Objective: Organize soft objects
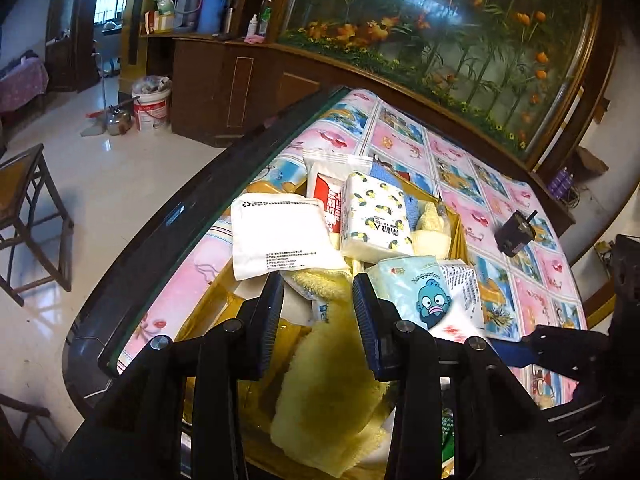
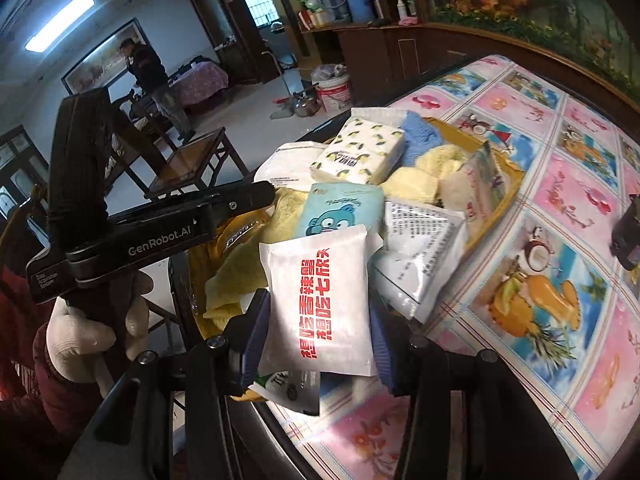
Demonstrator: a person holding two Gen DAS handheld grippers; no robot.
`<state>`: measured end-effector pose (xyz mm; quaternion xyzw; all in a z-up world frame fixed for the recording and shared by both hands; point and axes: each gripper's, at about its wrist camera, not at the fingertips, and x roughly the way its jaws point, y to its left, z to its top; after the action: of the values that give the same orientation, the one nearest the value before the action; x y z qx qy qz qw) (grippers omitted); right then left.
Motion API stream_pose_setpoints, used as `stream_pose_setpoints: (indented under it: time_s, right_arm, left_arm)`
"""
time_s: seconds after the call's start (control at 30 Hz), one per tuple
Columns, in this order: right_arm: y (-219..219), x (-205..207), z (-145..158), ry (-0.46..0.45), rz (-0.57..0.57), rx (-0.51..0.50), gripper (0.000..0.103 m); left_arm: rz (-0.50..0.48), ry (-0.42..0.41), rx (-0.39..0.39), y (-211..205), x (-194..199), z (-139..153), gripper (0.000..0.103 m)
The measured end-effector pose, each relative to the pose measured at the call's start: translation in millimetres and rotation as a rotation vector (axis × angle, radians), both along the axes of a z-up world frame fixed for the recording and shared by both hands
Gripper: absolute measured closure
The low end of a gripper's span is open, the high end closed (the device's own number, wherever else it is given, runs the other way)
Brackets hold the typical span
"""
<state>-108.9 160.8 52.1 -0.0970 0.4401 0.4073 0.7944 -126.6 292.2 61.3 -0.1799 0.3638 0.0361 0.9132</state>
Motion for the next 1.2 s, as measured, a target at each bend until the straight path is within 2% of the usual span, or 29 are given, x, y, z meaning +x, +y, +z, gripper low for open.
stream_pose_setpoints:
  time_s: [0.13, 0.33, 0.43, 0.5, 0.57, 0.73, 0.8, 1.03, 1.13, 1.2]
  right_arm:
    - [25, 4, -8, -0.023, 0.006, -0.046, 0.056]
    - [39, 19, -22, 0.004, 0.003, -0.064, 0.055]
    - [32, 14, -16, -0.008, 0.013, -0.029, 0.051]
    - [28, 11, -7, -0.022, 0.010, -0.015, 0.039]
    - [22, 12, 2, -0.038, -0.009, 0.004, 0.036]
    - [-1, 19, 21, -0.025, -0.054, 0.119, 0.035]
    - [-10, 16, 27, -0.025, -0.056, 0.137, 0.035]
    - [-32, -21, 23, -0.123, -0.019, -0.025, 0.035]
    - [-38, -31, 14, -0.178, -0.026, -0.106, 0.035]
    - [-38, -38, 4, -0.200, -0.018, -0.175, 0.035]
  left_arm:
    - [-0.003, -0.017, -0.024, 4, -3, -1, 0.067]
    - [0.011, -0.031, -0.038, 10, -8, 2, 0.067]
    - [0.011, -0.034, -0.031, 7, -10, 5, 0.062]
    - [0.010, -0.036, -0.030, 4, -9, 5, 0.059]
    - [0.003, -0.038, -0.035, 1, -9, 5, 0.059]
    - [-0.006, -0.044, -0.023, -8, -9, 11, 0.059]
    - [0.000, -0.057, -0.015, -8, -12, 15, 0.059]
    - [0.078, -0.154, 0.024, -3, -27, 38, 0.057]
    - [0.109, -0.201, 0.065, -7, -35, 48, 0.047]
    - [0.139, -0.229, 0.090, -5, -40, 54, 0.044]
